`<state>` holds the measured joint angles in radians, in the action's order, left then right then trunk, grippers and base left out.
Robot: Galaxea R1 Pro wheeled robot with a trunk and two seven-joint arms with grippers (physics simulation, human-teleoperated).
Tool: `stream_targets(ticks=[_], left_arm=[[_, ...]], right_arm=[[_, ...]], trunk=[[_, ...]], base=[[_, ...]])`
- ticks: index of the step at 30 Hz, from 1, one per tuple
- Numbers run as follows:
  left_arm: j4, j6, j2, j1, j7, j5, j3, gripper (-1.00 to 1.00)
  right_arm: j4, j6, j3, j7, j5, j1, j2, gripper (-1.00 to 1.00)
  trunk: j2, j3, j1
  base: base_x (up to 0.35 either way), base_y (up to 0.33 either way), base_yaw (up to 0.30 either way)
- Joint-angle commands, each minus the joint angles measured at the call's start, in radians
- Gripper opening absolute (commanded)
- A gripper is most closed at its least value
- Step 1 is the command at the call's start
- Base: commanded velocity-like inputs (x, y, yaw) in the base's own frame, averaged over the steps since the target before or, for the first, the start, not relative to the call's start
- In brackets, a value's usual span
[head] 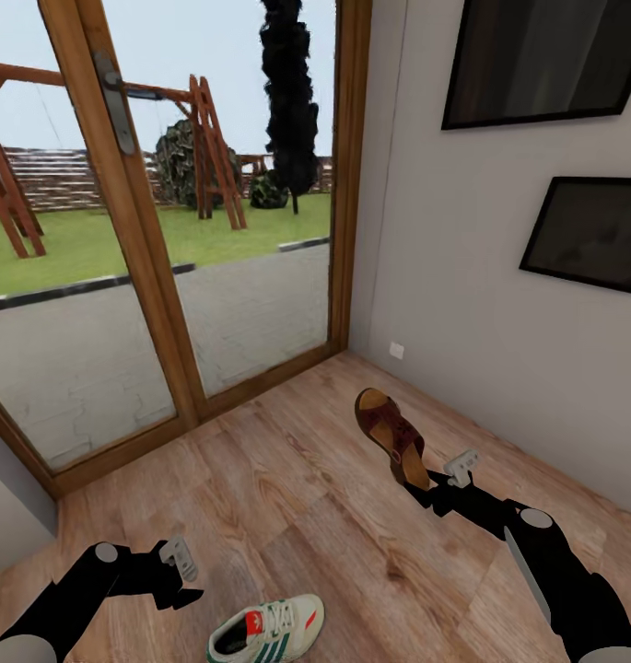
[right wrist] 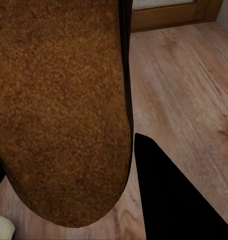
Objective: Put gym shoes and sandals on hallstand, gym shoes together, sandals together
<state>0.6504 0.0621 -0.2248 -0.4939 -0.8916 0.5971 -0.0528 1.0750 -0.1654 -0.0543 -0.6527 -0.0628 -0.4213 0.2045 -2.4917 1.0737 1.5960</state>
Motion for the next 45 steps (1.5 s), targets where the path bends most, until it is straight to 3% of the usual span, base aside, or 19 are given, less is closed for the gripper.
stream_targets(ticks=[1,14,24,26,28,31,37,45], left_arm=[[0.001,0.006,0.001,0.0,-0.006,0.004,-0.004,1.0],[0.006,0.001,0.003,-0.001,0.002,0.004,0.0,1.0],[0.017,0.007,0.03,-0.01,-0.005,0.004,0.003,1.0],[0.018,0.01,0.037,-0.014,-0.006,0.007,0.029,1.0],[0.021,0.034,0.041,-0.017,-0.006,0.008,0.087,1.0],[0.048,0.079,0.038,-0.029,-0.017,0.006,0.121,1.0],[0.116,0.099,0.036,-0.037,-0.14,0.01,0.132,1.0],[0.136,0.1,0.039,-0.037,-0.167,0.009,0.133,1.0]], right_arm=[[0.002,-0.008,-0.002,-0.005,-0.002,-0.001,0.0,-1.0],[0.002,-0.008,-0.002,-0.005,-0.002,-0.001,0.0,-1.0],[0.002,-0.008,-0.002,-0.005,-0.002,-0.001,0.0,-1.0],[0.002,-0.008,-0.002,-0.005,-0.002,-0.001,0.0,-1.0],[0.002,-0.008,-0.002,-0.005,-0.003,-0.001,0.0,-1.0],[0.002,-0.008,-0.002,-0.005,-0.003,0.0,0.0,-1.0],[0.002,-0.008,-0.002,-0.005,-0.003,-0.001,0.0,-1.0],[0.002,-0.008,-0.003,-0.005,-0.003,-0.001,0.0,-1.0]], trunk=[[-0.008,0.005,0.004],[-0.011,0.076,0.01],[-0.014,0.13,0.014],[-0.014,0.141,0.015],[-0.014,0.143,0.015],[-0.014,0.144,0.015],[-0.014,0.144,0.015],[-0.014,0.149,0.016]], base=[[0.0,0.0,0.0],[0.0,0.0,0.0],[0.0,0.0,0.0],[0.0,0.0,0.0],[0.0,0.0,0.0],[0.0,0.0,0.0],[0.0,0.0,0.0],[0.0,0.0,0.0]])
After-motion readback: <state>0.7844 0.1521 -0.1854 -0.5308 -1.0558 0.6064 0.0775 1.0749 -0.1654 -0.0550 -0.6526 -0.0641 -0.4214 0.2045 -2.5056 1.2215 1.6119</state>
